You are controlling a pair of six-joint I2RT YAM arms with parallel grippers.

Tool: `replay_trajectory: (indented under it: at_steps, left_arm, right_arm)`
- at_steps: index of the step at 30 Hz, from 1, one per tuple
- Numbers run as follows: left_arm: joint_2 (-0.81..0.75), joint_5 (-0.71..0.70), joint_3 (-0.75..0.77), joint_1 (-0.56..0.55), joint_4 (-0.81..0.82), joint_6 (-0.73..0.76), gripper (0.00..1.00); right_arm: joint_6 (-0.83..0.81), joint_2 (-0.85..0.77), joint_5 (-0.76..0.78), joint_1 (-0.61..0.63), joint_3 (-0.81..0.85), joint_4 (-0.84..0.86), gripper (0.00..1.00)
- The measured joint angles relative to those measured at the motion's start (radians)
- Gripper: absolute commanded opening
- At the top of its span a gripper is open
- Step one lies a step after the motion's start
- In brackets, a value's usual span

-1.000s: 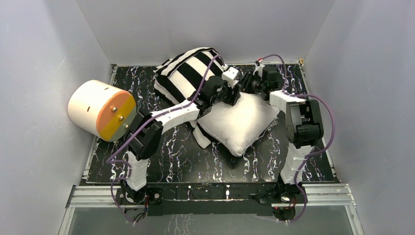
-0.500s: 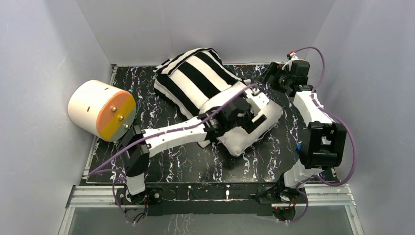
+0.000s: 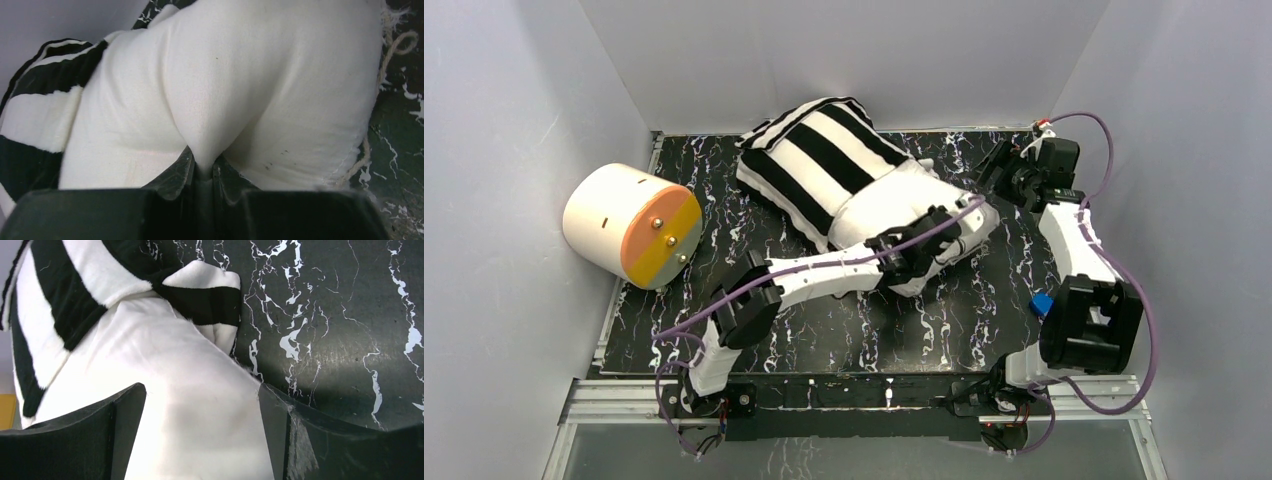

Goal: Put the pillow into the pillowcase
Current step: Stuff the pillow into the pillowcase.

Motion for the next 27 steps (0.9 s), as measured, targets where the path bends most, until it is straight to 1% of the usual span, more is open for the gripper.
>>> replay_trajectory:
  at_steps: [3,7,10,12,15,17,20,24,26,27]
  left_arm:
    - [-0.032,-0.005,0.079,0.030,-0.066,-0.023,0.00]
    - [-0.077,0.005,0.198,0.107,-0.140,-0.067,0.00]
    - [-0.093,0.011,0.303,0.169,-0.208,-0.097,0.00]
    - [-0.099,0.011,0.350,0.195,-0.240,-0.107,0.00]
    - [-0.109,0.014,0.392,0.216,-0.274,-0.117,0.00]
    - [-0.109,0.018,0.412,0.218,-0.297,-0.123,0.00]
    - [-0.104,0.027,0.458,0.219,-0.354,-0.124,0.00]
    - [-0.073,0.024,0.548,0.224,-0.398,-0.117,0.00]
    - [-0.057,0.012,0.575,0.230,-0.405,-0.100,0.00]
    - [-0.050,0.003,0.582,0.233,-0.406,-0.087,0.00]
  right_arm:
    - [0.028,-0.064,0.001,-0.004,-0.037,0.008,0.87]
    - [0.082,-0.140,0.006,-0.017,-0.093,0.037,0.82]
    - [0.123,-0.184,0.012,-0.022,-0.133,0.092,0.78]
    - [0.143,-0.198,0.013,-0.023,-0.154,0.125,0.71]
    - [0.189,-0.201,-0.014,-0.027,-0.206,0.204,0.64]
    - [0.242,-0.201,-0.053,-0.023,-0.265,0.295,0.62]
    - [0.337,-0.180,-0.087,-0.004,-0.361,0.441,0.62]
    - [0.461,-0.091,-0.104,0.053,-0.437,0.638,0.61]
    - [0.532,-0.047,-0.103,0.076,-0.475,0.756,0.65]
    - [0.564,-0.034,-0.104,0.082,-0.499,0.811,0.70]
